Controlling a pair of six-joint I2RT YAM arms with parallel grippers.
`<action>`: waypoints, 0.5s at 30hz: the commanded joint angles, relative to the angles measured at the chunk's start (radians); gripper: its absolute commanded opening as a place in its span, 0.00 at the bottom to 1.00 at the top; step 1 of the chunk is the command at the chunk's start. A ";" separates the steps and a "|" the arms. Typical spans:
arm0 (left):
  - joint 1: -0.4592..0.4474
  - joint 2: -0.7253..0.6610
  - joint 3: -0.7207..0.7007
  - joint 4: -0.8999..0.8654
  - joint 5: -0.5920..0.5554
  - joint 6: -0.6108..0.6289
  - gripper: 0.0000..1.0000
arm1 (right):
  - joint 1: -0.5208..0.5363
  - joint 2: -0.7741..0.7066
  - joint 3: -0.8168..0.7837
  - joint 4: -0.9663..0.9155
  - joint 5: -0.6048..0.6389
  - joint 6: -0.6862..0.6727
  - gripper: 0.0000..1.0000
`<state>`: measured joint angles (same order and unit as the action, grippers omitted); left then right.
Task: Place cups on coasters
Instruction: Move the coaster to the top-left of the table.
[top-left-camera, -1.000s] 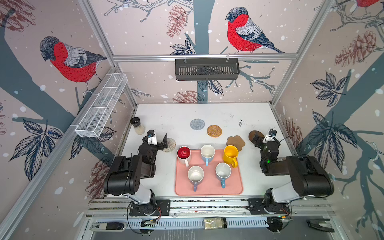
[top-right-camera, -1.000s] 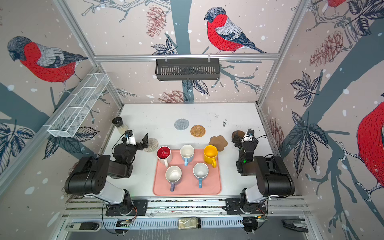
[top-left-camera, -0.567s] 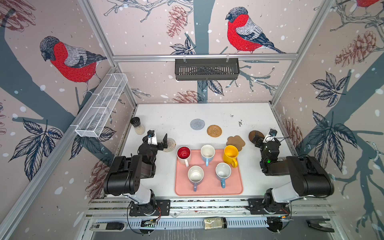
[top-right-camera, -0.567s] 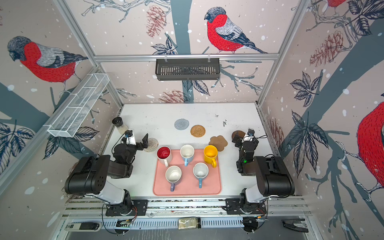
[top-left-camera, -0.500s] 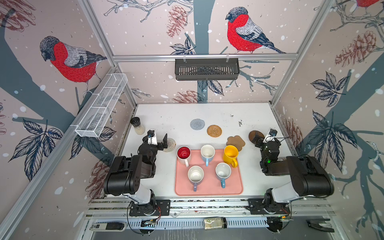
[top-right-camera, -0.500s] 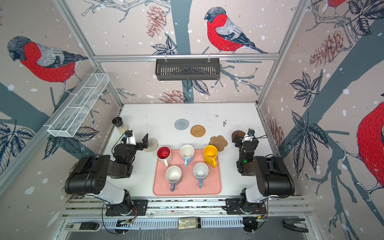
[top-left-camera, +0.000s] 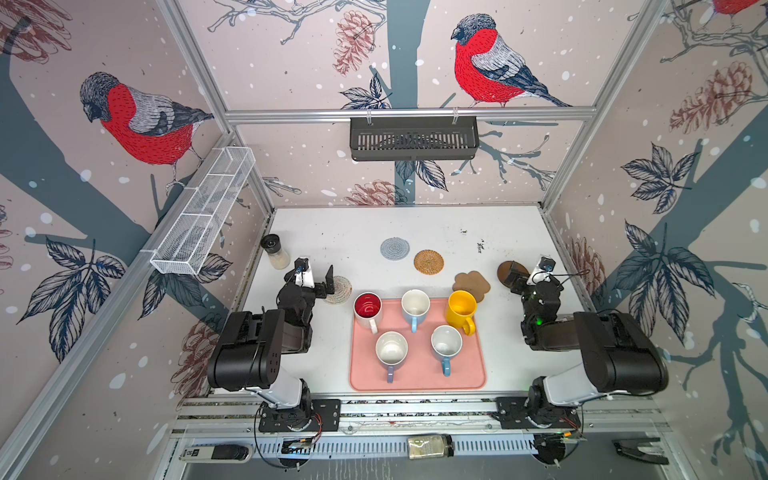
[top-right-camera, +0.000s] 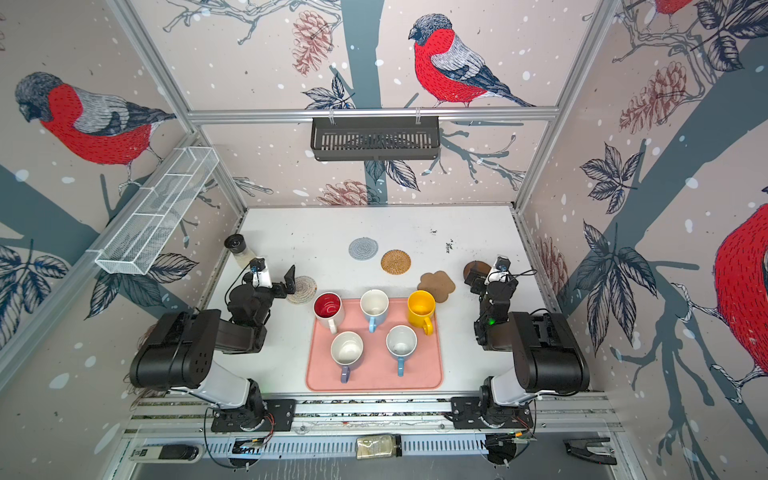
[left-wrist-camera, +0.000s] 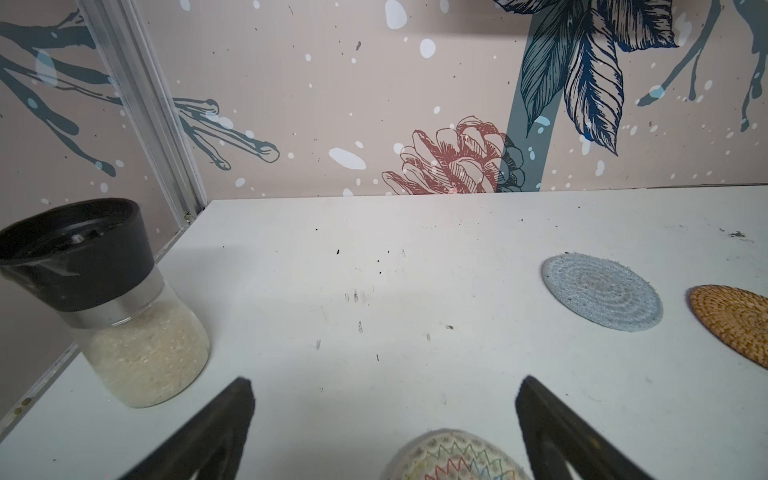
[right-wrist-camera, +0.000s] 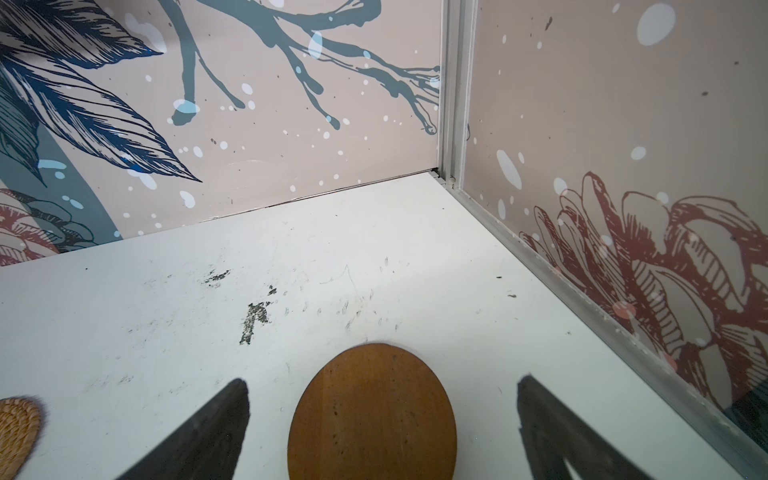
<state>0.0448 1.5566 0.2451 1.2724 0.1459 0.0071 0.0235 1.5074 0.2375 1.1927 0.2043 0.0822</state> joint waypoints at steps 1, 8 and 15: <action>0.000 -0.007 0.001 -0.005 -0.040 -0.005 0.99 | -0.002 -0.004 0.001 0.002 -0.012 0.010 1.00; -0.035 -0.118 0.021 -0.123 -0.194 -0.023 0.99 | 0.028 -0.191 -0.002 -0.134 0.096 0.014 1.00; -0.061 -0.356 0.167 -0.418 -0.290 -0.089 0.99 | 0.068 -0.433 0.152 -0.480 0.146 0.110 1.00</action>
<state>-0.0151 1.2556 0.3515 0.9947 -0.0864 -0.0299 0.0746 1.1168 0.3443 0.8913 0.3283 0.1402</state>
